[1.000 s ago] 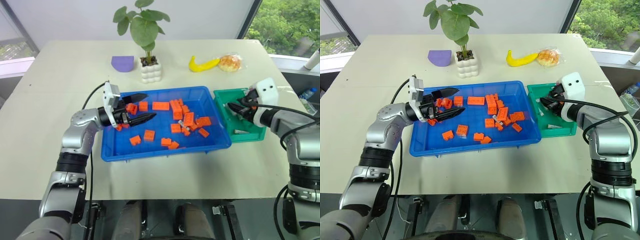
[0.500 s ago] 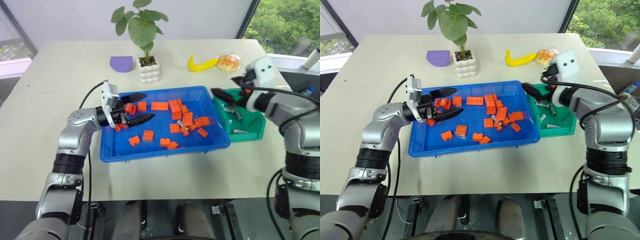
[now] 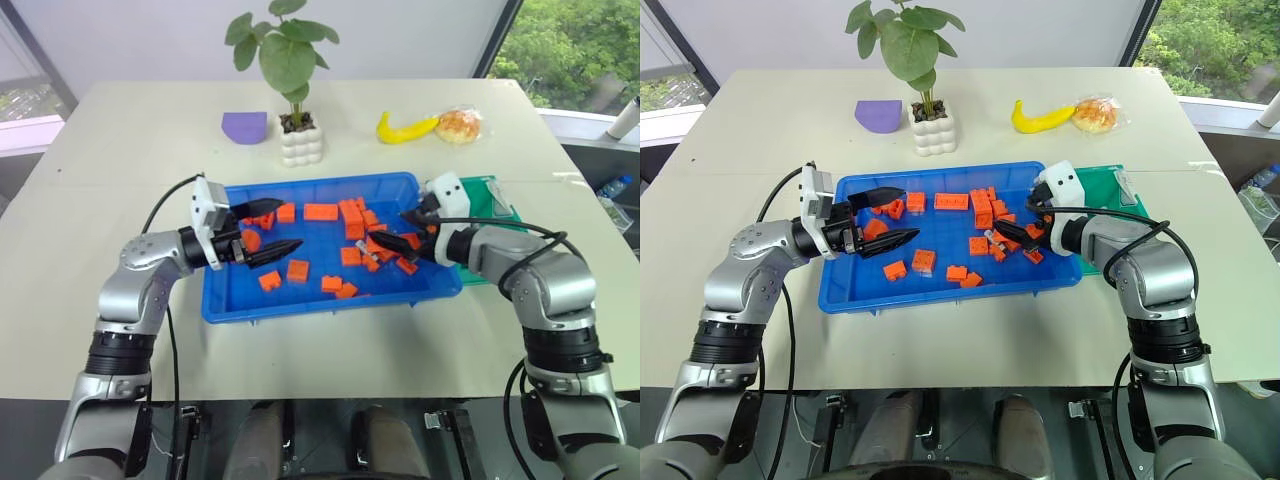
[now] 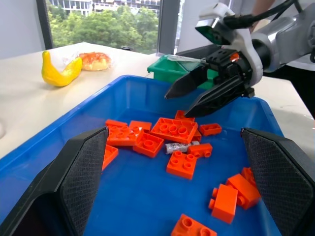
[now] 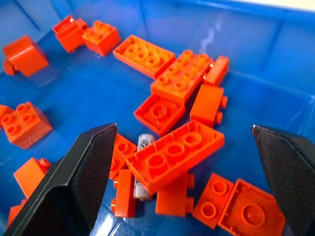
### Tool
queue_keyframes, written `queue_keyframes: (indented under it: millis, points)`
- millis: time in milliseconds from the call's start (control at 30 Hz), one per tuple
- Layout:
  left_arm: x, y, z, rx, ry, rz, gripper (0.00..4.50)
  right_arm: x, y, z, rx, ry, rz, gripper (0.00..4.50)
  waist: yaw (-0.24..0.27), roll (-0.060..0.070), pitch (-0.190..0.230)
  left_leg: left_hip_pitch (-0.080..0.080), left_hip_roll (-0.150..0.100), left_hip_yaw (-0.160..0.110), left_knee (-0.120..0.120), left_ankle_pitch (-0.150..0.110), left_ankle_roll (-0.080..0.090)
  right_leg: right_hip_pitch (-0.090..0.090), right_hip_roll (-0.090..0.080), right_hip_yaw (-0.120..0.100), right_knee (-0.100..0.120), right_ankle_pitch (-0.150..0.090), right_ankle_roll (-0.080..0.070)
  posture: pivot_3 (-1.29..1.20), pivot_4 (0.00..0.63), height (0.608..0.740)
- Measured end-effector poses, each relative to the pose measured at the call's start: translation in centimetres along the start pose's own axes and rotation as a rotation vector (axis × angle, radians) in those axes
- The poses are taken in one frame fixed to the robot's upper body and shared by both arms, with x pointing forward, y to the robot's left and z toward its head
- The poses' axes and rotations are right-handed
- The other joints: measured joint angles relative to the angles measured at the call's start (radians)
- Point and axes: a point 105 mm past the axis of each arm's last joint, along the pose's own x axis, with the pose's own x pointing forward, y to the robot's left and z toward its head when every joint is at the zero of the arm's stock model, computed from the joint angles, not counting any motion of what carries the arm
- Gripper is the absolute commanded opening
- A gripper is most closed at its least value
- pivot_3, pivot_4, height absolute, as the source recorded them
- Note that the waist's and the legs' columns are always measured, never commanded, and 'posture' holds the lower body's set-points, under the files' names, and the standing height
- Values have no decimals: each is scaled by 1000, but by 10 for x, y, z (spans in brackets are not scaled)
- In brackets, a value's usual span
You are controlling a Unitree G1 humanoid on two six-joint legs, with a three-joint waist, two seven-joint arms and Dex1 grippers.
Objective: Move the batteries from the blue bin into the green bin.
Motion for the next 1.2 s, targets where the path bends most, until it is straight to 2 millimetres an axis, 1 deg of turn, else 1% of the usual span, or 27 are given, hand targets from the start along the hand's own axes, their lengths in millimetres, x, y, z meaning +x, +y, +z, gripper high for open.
queue_keyframes:
  millis: [267,367,400,467,600,633,800,867,933,1000,1067,1100,1133,1200]
  points:
    - [-1,-1,-1,-4,3,22,4500,14,7,-15,50,45,40,4481,2,0,0,0,0,0,0,0,0,0,0,0,0,0,0,0,150,739]
    - [-2,-1,-2,-5,4,26,4500,17,6,-21,71,56,43,3639,1,0,0,0,0,0,0,0,0,0,0,0,0,0,0,0,150,739]
    - [-2,-1,-2,-6,4,31,4500,18,6,-21,72,55,43,3084,0,0,0,0,0,0,0,0,0,0,0,0,0,0,0,0,150,739]
    - [-2,-1,-2,-7,5,38,4500,19,6,-20,71,55,45,2231,0,0,0,0,0,0,0,0,0,0,0,0,0,0,0,0,150,739]
    - [-4,0,-2,-6,3,50,4500,22,10,-22,69,60,63,220,2,0,0,0,0,0,0,0,0,0,0,0,0,0,0,0,150,739]
    - [-4,0,-3,-6,4,51,4500,22,10,-22,70,61,62,73,3,0,0,0,0,0,0,0,0,0,0,0,0,0,0,0,150,739]
    - [-5,0,-3,-4,7,56,4500,22,9,-21,69,59,59,88,2,0,0,0,0,0,0,0,0,0,0,0,0,0,0,0,150,739]
    - [-5,1,-3,-4,7,60,4500,23,9,-17,61,50,57,88,1,0,0,0,0,0,0,0,0,0,0,0,0,0,0,0,150,739]
    - [-5,1,-3,-4,7,61,4500,23,9,-6,44,24,53,88,0,0,0,0,0,0,0,0,0,0,0,0,0,0,0,0,150,739]
    - [-5,1,-3,-4,7,62,4500,25,9,9,26,-23,51,88,-1,0,0,0,0,0,0,0,0,0,0,0,0,0,0,0,150,739]
    - [-5,1,-3,-3,6,63,4500,31,9,23,11,-70,48,88,-1,0,0,0,0,0,0,0,0,0,0,0,0,0,0,0,150,739]
    - [-5,1,-3,-3,6,63,4500,34,8,25,7,-83,41,88,-2,0,0,0,0,0,0,0,0,0,0,0,0,0,0,0,150,739]
    - [-5,1,-2,-2,5,64,4500,37,7,25,0,-85,32,88,-1,0,0,0,0,0,0,0,0,0,0,0,0,0,0,0,150,739]
    - [-5,1,-2,-1,4,67,4500,45,0,16,-14,-59,2,88,1,0,0,0,0,0,0,0,0,0,0,0,0,0,0,0,150,739]
